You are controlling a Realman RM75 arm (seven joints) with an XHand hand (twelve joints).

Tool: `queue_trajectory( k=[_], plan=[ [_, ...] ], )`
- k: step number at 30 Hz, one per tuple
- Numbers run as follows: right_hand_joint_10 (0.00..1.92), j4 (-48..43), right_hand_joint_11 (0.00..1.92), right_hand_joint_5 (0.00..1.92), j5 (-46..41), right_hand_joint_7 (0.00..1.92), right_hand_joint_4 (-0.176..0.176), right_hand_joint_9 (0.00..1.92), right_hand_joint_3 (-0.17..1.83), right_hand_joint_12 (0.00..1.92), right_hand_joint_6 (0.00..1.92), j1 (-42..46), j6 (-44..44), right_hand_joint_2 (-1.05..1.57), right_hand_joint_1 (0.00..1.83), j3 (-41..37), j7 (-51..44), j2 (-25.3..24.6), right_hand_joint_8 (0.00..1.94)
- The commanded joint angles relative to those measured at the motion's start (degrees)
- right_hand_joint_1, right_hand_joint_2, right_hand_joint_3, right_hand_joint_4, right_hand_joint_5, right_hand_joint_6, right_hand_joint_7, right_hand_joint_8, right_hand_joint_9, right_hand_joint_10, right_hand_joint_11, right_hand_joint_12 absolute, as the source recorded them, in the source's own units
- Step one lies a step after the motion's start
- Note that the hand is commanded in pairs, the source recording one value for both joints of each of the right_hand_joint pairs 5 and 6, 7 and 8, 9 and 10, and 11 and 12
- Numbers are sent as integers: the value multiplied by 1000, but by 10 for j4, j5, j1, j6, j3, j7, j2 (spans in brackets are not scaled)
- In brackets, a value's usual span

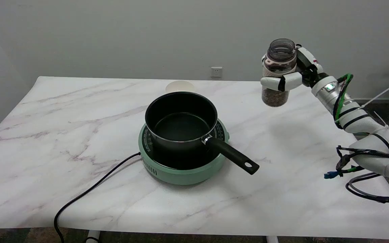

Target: Pour the contents of the bottle into the soup pot.

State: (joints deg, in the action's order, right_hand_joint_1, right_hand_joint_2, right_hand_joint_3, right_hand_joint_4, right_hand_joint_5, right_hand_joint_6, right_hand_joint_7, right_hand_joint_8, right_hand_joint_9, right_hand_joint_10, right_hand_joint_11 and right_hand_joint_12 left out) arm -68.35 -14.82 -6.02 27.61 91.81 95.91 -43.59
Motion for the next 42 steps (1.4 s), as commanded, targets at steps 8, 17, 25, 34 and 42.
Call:
queue_trajectory(
  k=[8, 17, 25, 34, 42],
  plan=[
    [1207, -144, 989, 1576, 77, 1367, 0, 1207, 927, 989, 1576, -67, -132, 449, 1517, 71, -51, 15, 1367],
    [1193, -213, 967, 1556, 109, 1344, 0, 1193, 963, 967, 1556, -63, -193, 391, 1517, 81, -66, 12, 1344],
    [1181, -264, 950, 1531, 120, 1328, 0, 1181, 997, 950, 1531, -62, -238, 343, 1519, 81, -119, 11, 1328],
    [1129, -311, 896, 1470, 120, 1288, 0, 1129, 1116, 896, 1470, -64, -288, 194, 1524, 83, -201, 11, 1288],
    [1111, -330, 848, 1401, 120, 1249, 0, 1111, 1243, 848, 1401, -67, -321, 44, 1528, 83, -259, 11, 1249]
  ],
)
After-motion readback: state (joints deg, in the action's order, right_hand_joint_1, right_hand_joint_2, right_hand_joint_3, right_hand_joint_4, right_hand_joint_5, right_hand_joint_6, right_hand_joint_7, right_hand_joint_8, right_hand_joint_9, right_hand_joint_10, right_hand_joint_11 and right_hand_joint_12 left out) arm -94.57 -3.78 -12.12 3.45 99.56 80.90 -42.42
